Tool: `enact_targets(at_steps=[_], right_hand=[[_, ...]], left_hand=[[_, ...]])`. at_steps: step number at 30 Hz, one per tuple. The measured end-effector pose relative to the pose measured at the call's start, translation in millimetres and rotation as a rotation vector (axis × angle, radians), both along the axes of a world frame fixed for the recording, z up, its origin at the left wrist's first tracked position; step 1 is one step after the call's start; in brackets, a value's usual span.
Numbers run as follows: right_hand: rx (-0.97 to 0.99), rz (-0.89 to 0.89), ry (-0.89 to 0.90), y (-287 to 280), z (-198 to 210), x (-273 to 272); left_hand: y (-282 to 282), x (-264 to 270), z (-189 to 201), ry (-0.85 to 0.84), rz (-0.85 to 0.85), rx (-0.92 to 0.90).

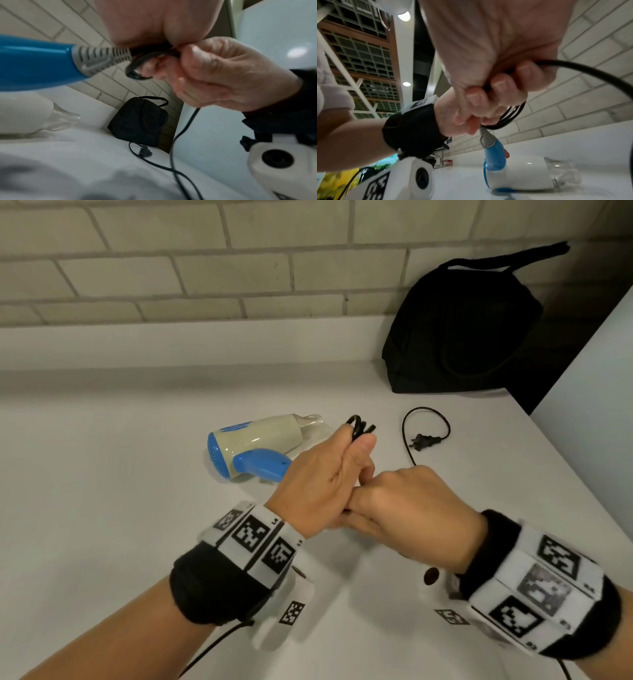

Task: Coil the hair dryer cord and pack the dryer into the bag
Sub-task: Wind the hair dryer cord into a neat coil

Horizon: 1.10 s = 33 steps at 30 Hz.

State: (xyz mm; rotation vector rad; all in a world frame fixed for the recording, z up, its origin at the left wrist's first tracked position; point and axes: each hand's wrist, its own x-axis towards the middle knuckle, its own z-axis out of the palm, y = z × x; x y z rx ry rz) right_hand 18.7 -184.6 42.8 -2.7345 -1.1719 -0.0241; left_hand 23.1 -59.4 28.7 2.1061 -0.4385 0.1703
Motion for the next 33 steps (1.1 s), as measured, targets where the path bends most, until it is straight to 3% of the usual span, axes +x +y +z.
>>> enact_targets(at_steps=[4,9,12,15,22,25,33], right_hand=[[0.229,-0.039,0.152,-12.9,7.0,1.1],[0.464,-0.114,0.129,-24.9,9.9,18.2],[0.359,-0.038,0.067,-21.5,11.1,26.6],[0.261,0.06,0.013,-19.5,1.8,38.4],[0.448,0.032,0.453,-20.1,-17.3,51.6],[0.563,0.038,0.644,-16.7,-13.0,51.0],[0.917,0.005,0.771,7.4,-15.0,44.9]], left_hand=[[-1.1,-2.2,-2.3,0.026,-0.024,0.043],[3.4,3.5,-3.9,0.167,-0.034,-0.139],[2.7,0.9,1.0,0.212,-0.074,-0.168],[3.9,-5.0,4.9,0.21,-0.129,-0.079],[13.1,-1.5,13.2,0.379,-0.205,-0.038],[19.0,1.2,12.6,0.538,-0.22,-0.197],[26.7,5.4,7.4,0.693,-0.186,-0.684]])
